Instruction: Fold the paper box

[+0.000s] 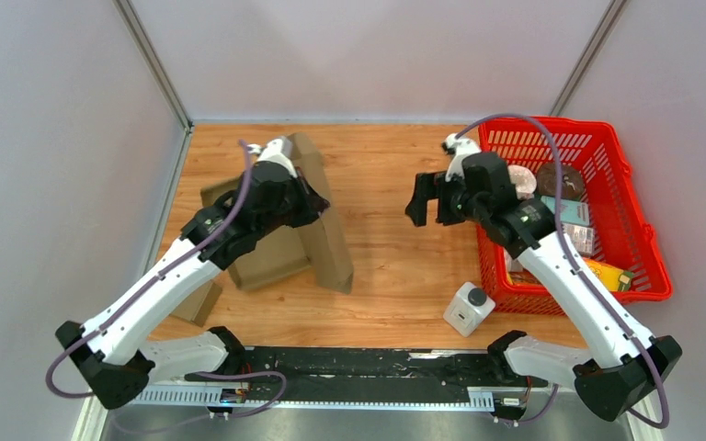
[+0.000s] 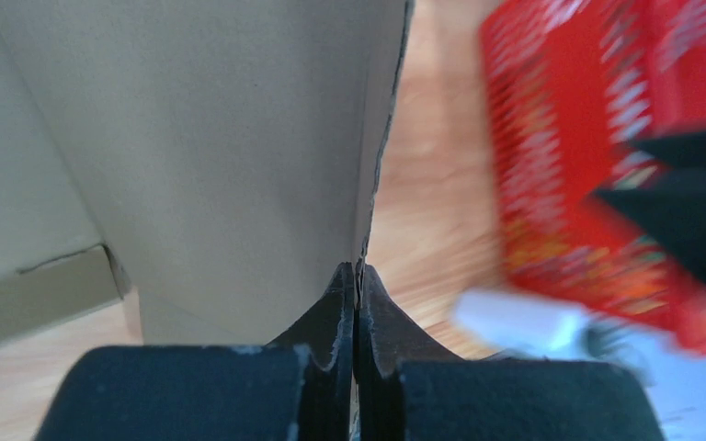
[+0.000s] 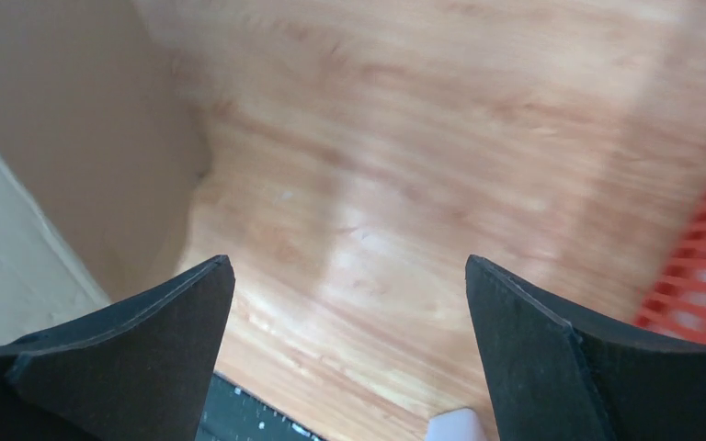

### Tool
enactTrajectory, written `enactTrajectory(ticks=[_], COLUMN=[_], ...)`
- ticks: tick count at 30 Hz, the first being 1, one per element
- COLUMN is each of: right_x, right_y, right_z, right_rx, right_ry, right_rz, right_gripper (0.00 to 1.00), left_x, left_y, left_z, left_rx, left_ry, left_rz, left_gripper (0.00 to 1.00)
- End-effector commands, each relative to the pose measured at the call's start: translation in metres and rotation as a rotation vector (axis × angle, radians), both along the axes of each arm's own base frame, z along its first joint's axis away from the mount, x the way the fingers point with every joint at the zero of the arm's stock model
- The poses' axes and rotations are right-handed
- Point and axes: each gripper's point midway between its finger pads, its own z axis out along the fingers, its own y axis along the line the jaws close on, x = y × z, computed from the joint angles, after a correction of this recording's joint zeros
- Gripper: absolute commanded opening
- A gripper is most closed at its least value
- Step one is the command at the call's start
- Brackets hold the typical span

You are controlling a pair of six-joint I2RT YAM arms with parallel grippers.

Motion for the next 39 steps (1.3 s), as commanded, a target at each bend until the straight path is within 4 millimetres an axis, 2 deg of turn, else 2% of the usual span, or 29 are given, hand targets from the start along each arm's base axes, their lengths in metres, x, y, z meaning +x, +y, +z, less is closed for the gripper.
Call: enactTrajectory(ticks=[1,2,3,4,5,6,8,9,10,14,17,19,21,22,23,24,25,26,27,29,30,31,33,34,35,36,37,38,39], right_x=[-0.028,-0.034,-0.043,-0.049,-0.052,-0.053,-0.059,-0.053,-0.055,-0.048,-0.043,-0.019,0.005,0.010,0.013,0.017,0.019,0.021,0.027,0.031,0.037,0.044,0.055,0.062,0.065,0.069,0.072,0.078,0.081], right_y=[0.044,0.049,0.059,0.061,0.064,0.070,0.067,0.068,0.064,0.058,0.063,0.064,0.067,0.069,0.071,0.075,0.074,0.073,0.072,0.075,0.073,0.074,0.074,0.078,0.080,0.081,0.082,0.083,0.083], right_z=[-0.033,-0.038,-0.051,-0.052,-0.056,-0.056,-0.073,-0.069,-0.076,-0.073,-0.074,-0.071,-0.062,-0.060,-0.060,-0.062,-0.065,-0.066,-0.068,-0.068,-0.075,-0.067,-0.073,-0.062,-0.063,-0.075,-0.075,-0.067,-0.074], right_rx=[0.069,0.085,0.099,0.111,0.113,0.130,0.130,0.149,0.141,0.151,0.184,0.153,0.128,0.123,0.118,0.112,0.109,0.092,0.076,0.058,0.056,0.068,0.075,0.081,0.068,0.035,0.033,0.019,0.023], right_ry=[0.013,0.015,0.015,0.000,-0.011,-0.049,-0.070,-0.115,-0.122,-0.160,-0.200,-0.271,-0.317,-0.311,-0.301,-0.292,-0.287,-0.296,-0.300,-0.300,-0.271,-0.279,-0.265,-0.289,-0.285,-0.257,-0.250,-0.261,-0.229], right_rz=[0.206,0.230,0.274,0.298,0.311,0.331,0.335,0.319,0.312,0.254,0.252,0.187,0.131,0.116,0.117,0.119,0.109,0.110,0.104,0.159,0.186,0.201,0.258,0.281,0.314,0.360,0.379,0.413,0.444], right_gripper=[1.00,1.00,1.00,1.00,1.00,1.00,1.00,1.00,1.00,1.00,1.00,1.00,0.94,0.86,0.68,0.58,0.47,0.31,0.24,0.16,0.14,0.12,0.06,0.04,0.01,0.00,0.00,0.00,0.00], left_x=[0.017,0.030,0.036,0.042,0.053,0.058,0.065,0.071,0.072,0.078,0.079,0.080,0.080,0.079,0.082,0.083,0.083,0.085,0.081,0.069,0.064,0.055,0.050,0.048,0.052,0.057,0.065,0.070,0.075], left_y=[-0.022,-0.017,-0.015,-0.013,-0.010,-0.007,-0.001,0.008,0.012,0.030,0.031,0.029,0.026,0.027,0.029,0.031,0.032,0.036,0.038,0.044,0.047,0.057,0.067,0.080,0.095,0.108,0.124,0.128,0.137], left_z=[0.034,0.042,0.038,0.033,0.040,0.028,0.028,0.021,0.022,0.012,0.008,0.005,0.002,0.002,0.005,0.003,0.009,0.019,0.026,0.035,0.031,0.036,0.030,0.023,0.012,-0.011,-0.021,-0.023,-0.043], left_rx=[-0.529,-0.588,-0.614,-0.674,-0.735,-0.757,-0.829,-0.834,-0.856,-0.878,-0.882,-0.885,-0.897,-0.896,-0.908,-0.904,-0.856,-0.834,-0.785,-0.601,-0.534,-0.396,-0.210,-0.037,0.073,0.163,0.245,0.239,0.239], left_ry=[0.200,0.182,0.205,0.262,0.245,0.259,0.287,0.282,0.288,0.280,0.290,0.308,0.315,0.308,0.291,0.277,0.209,0.157,0.119,-0.045,-0.086,-0.215,-0.339,-0.412,-0.428,-0.428,-0.446,-0.468,-0.443], left_rz=[0.148,0.178,0.212,0.275,0.298,0.328,0.388,0.444,0.475,0.585,0.601,0.603,0.591,0.587,0.575,0.556,0.491,0.438,0.395,0.237,0.192,0.121,0.031,-0.006,0.026,0.044,0.066,0.058,0.062], left_gripper=[0.00,0.00,0.00,0.00,0.00,0.00,0.00,0.00,0.00,0.00,0.00,0.00,0.00,0.00,0.01,0.12,0.41,0.58,0.70,0.74,0.74,0.74,0.74,0.70,0.69,0.69,0.69,0.69,0.70])
